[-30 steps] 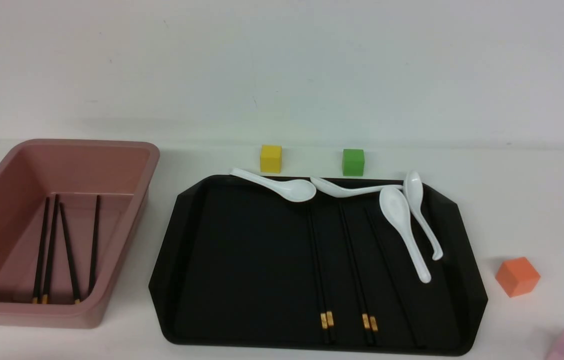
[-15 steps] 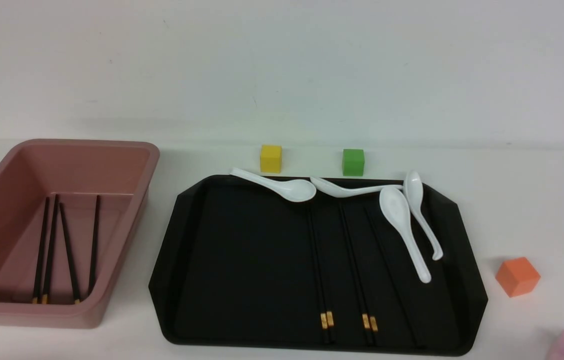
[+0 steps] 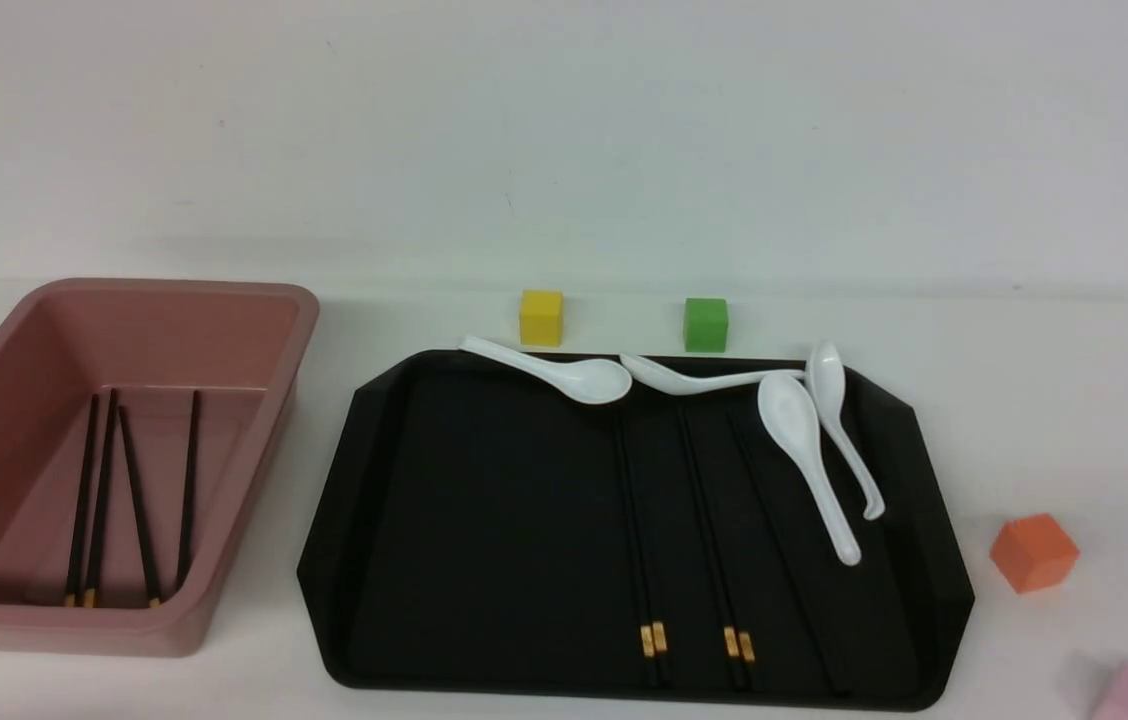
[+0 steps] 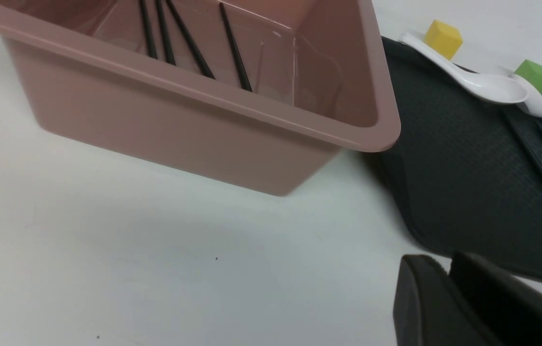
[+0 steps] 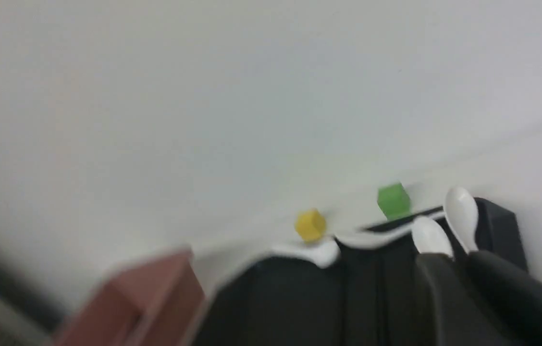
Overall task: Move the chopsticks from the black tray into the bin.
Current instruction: Use the right arm to grab a pair of chopsticks
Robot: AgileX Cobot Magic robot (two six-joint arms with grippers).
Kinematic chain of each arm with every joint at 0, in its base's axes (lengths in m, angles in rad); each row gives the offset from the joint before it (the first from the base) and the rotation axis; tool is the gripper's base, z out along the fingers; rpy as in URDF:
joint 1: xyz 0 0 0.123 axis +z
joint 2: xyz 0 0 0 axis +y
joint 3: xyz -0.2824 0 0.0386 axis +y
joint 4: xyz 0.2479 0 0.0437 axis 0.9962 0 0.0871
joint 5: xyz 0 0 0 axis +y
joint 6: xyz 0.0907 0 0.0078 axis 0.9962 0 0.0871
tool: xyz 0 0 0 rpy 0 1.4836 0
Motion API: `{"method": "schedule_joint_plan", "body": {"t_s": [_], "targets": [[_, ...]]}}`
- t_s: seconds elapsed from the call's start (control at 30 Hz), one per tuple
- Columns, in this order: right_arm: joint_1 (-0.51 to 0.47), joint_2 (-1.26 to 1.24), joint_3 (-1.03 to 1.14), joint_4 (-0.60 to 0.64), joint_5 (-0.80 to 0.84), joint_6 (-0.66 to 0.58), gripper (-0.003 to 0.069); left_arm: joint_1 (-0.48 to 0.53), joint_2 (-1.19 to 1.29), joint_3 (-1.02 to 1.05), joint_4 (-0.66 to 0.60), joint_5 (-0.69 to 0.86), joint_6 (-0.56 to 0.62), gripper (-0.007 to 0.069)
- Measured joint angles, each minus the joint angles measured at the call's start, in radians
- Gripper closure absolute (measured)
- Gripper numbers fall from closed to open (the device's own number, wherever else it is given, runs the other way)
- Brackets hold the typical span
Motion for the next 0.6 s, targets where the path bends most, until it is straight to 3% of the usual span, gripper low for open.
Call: {"method": "schedule_joint_plan", "body": {"t_s": [0.07,0.23,0.43,0.47,0.6], "targets": [[0.000,0.211,-0.153,-0.020,0.213,-0.049,0.0666,0.000,0.000,0.000,0.000,0.000,0.000,0.0531],[0.001,0.629,-0.289,0.024,0.529,-0.128,0.0656,0.000,0.000,0.000,0.000,0.000,0.000,0.0529],[0.135,0.965,-0.300,0.215,0.512,-0.319,0.0648,0.000,-0.001,0.000,0.000,0.000,0.000,0.0522],[0.214,1.053,-0.323,0.262,0.457,-0.355,0.0648,0.000,-0.001,0.000,0.000,0.000,0.000,0.0522],[0.377,1.273,-0.465,0.241,0.313,-0.316,0.0647,0.000,-0.001,0.000,0.000,0.000,0.000,0.0517]]}}
